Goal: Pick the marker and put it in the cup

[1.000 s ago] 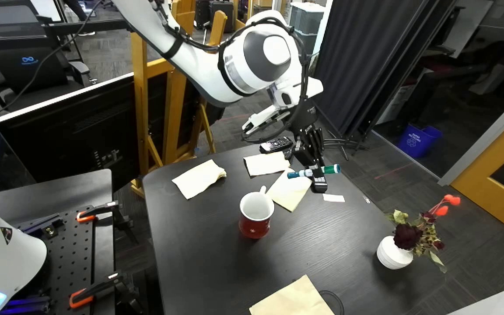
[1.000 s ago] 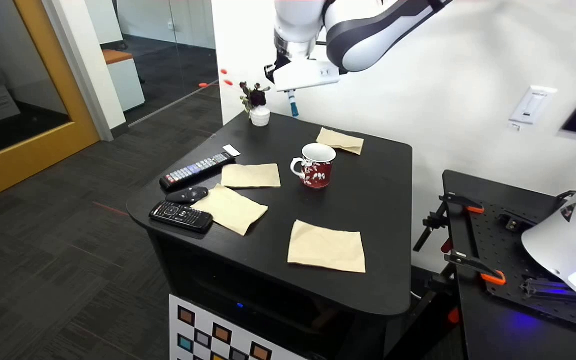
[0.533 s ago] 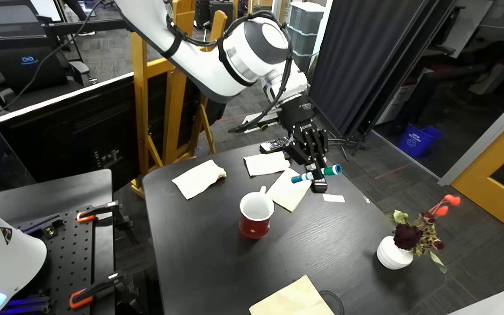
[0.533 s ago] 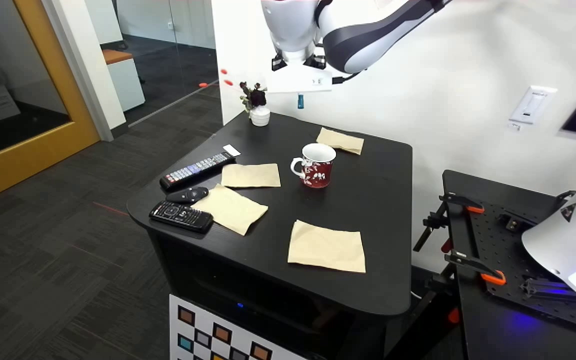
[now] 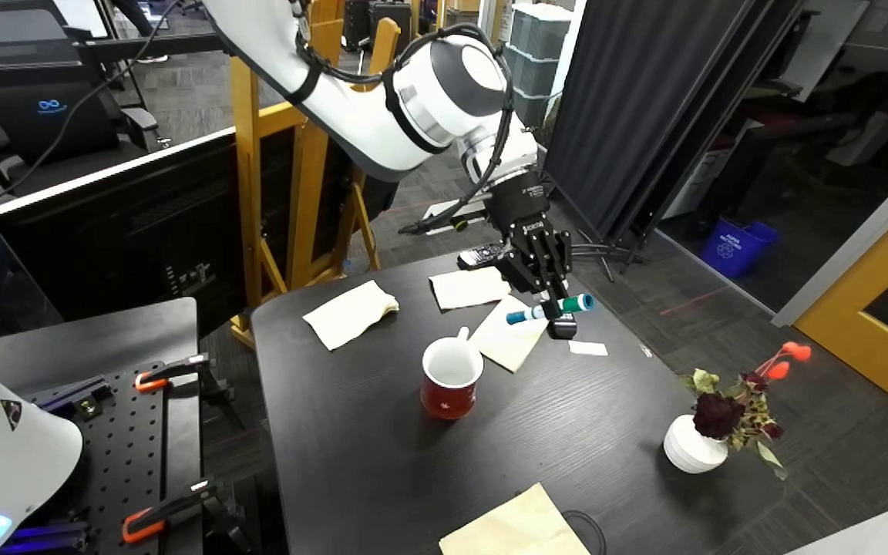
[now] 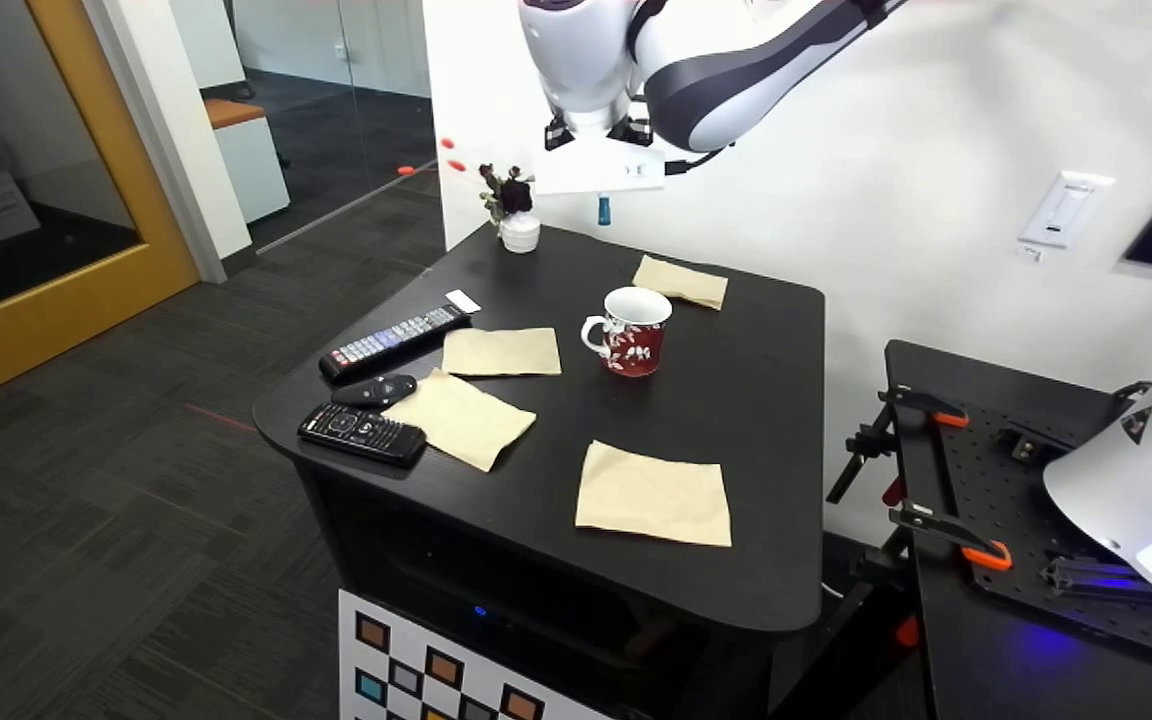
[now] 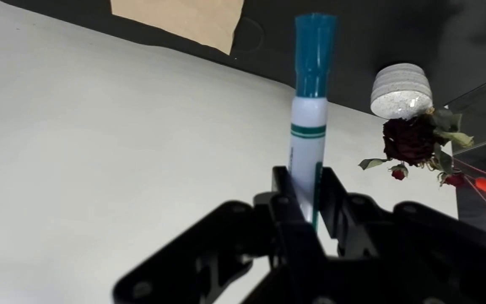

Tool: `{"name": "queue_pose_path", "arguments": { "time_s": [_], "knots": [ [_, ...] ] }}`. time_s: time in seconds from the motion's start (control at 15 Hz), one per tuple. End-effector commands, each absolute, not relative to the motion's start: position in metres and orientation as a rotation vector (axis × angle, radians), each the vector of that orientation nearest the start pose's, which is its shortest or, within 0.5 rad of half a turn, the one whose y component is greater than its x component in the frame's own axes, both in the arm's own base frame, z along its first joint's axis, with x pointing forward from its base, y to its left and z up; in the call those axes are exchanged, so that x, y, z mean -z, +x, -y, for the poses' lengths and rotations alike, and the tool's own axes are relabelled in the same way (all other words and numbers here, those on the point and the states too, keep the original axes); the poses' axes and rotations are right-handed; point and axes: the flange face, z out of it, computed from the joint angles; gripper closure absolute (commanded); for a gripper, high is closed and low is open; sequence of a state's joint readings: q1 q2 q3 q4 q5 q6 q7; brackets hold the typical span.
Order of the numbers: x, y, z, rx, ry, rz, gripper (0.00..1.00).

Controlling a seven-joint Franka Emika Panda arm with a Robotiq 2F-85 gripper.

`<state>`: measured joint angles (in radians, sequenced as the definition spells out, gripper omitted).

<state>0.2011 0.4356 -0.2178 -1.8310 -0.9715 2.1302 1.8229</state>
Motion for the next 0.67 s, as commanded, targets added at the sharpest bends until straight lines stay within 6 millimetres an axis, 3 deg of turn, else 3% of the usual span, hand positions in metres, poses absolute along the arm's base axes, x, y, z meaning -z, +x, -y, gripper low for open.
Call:
{"name": "queue_pose_path", "arguments": {
  "time_s": [0.0, 0.6],
  "knots": [
    [-0.311, 0.636, 0.012, -0.798, 1.784, 1.367, 0.95],
    [-0.284, 0.586, -0.08, -0.801, 1.454, 1.305, 0.95]
  ]
}}
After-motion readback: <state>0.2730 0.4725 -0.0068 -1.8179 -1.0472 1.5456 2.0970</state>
